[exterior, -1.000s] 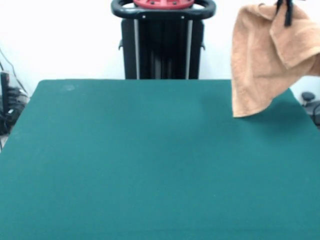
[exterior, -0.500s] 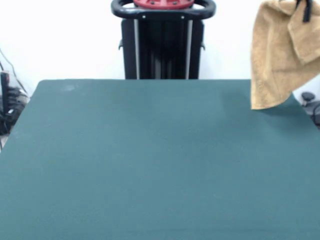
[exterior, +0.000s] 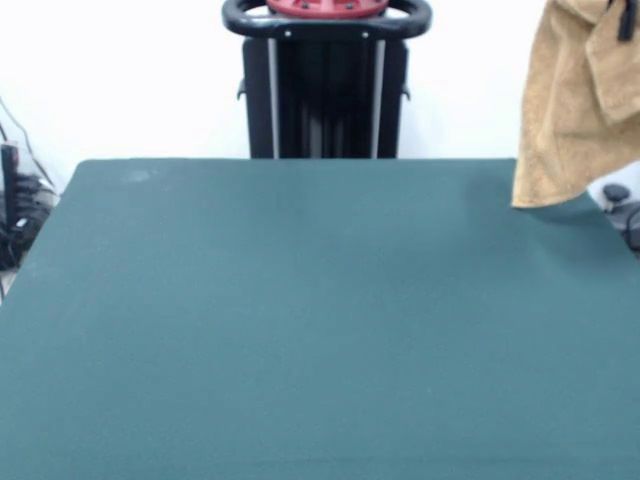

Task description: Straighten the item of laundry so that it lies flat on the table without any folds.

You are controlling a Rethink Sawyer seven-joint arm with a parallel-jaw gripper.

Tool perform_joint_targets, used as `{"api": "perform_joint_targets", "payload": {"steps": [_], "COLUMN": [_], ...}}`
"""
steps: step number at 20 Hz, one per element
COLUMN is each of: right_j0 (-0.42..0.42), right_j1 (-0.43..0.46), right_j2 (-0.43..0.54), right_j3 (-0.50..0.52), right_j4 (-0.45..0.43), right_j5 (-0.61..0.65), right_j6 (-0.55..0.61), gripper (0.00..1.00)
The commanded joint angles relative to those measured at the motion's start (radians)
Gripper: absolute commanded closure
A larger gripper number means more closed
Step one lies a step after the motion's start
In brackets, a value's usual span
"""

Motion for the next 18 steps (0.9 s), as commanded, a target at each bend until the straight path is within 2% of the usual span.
{"api": "perform_joint_targets", "payload": {"steps": [1,7,13,16,18], "right_j0": [0.017,0.022,0.036,0.028,-0.010], "right_j1": [0.003,0.012,0.023,0.054,0.077], "right_j2": [0.142,0.163,0.195,0.173,0.144], "right_j3": [-0.025,-0.028,-0.024,-0.048,-0.051], "right_j4": [0.042,0.065,0.125,0.076,0.020], "right_j5": [0.019,-0.006,-0.053,-0.061,-0.077], "right_j6": [0.298,0.328,0.364,0.334,0.246], "gripper": [1.00,1.00,1.00,1.00,1.00]}}
